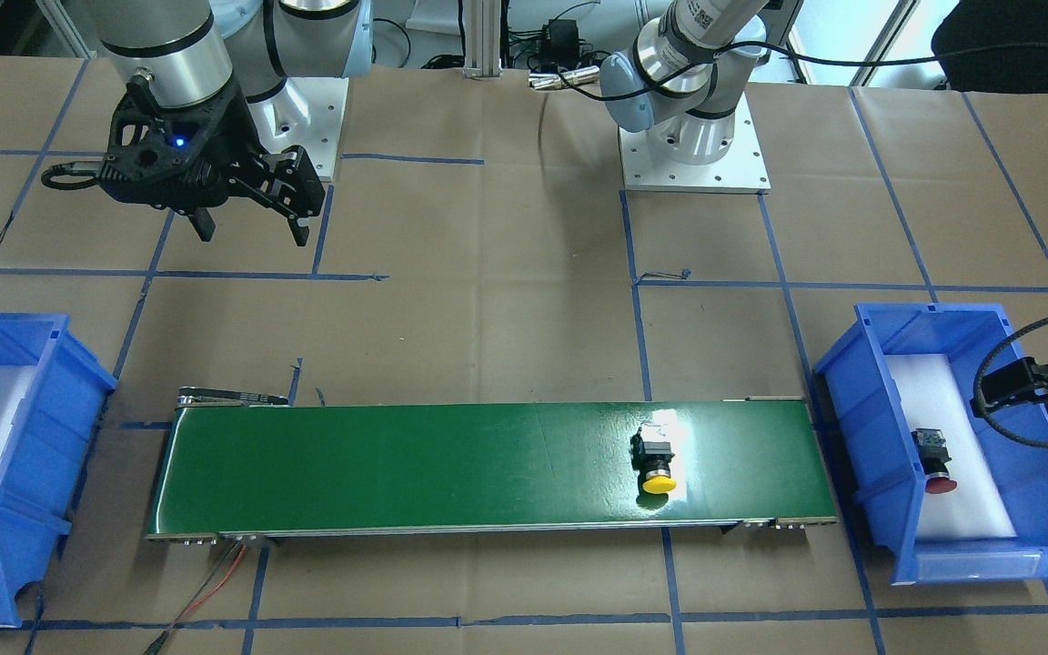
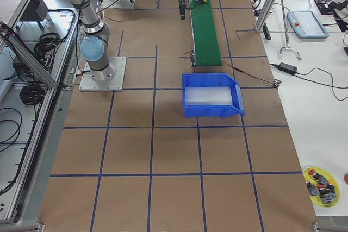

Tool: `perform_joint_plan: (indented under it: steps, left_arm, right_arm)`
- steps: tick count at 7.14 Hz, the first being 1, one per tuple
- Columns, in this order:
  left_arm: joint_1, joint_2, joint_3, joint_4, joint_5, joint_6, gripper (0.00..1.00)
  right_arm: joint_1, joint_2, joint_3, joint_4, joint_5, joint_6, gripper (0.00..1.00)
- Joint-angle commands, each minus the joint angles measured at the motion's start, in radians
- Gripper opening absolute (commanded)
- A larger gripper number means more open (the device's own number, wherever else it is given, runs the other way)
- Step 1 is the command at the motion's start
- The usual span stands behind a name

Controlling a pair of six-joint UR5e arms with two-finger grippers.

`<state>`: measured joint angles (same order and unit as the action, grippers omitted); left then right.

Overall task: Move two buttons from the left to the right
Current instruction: 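Move the left gripper back into the bin and grasp the red button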

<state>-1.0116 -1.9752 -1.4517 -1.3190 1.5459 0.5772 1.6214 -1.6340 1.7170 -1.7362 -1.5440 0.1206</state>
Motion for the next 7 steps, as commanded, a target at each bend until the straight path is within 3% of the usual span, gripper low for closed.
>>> perform_joint_plan:
  steps: [1, 5, 7]
  left_arm:
    - [0.004, -0.036, -0.054, 0.11, -0.003, 0.003, 0.99]
    - [0.005, -0.089, -0.166, 0.309, -0.003, 0.003, 0.99]
    - [0.005, -0.102, -0.193, 0.331, -0.004, -0.002, 0.99]
  right_arm:
    - [0.0, -0.001, 0.001, 0.001, -0.002, -0.001, 1.0]
    - [0.0, -0.003, 0.001, 0.0, -0.002, -0.003, 1.0]
    - [-0.003, 0.002, 0.001, 0.0, -0.001, -0.003, 1.0]
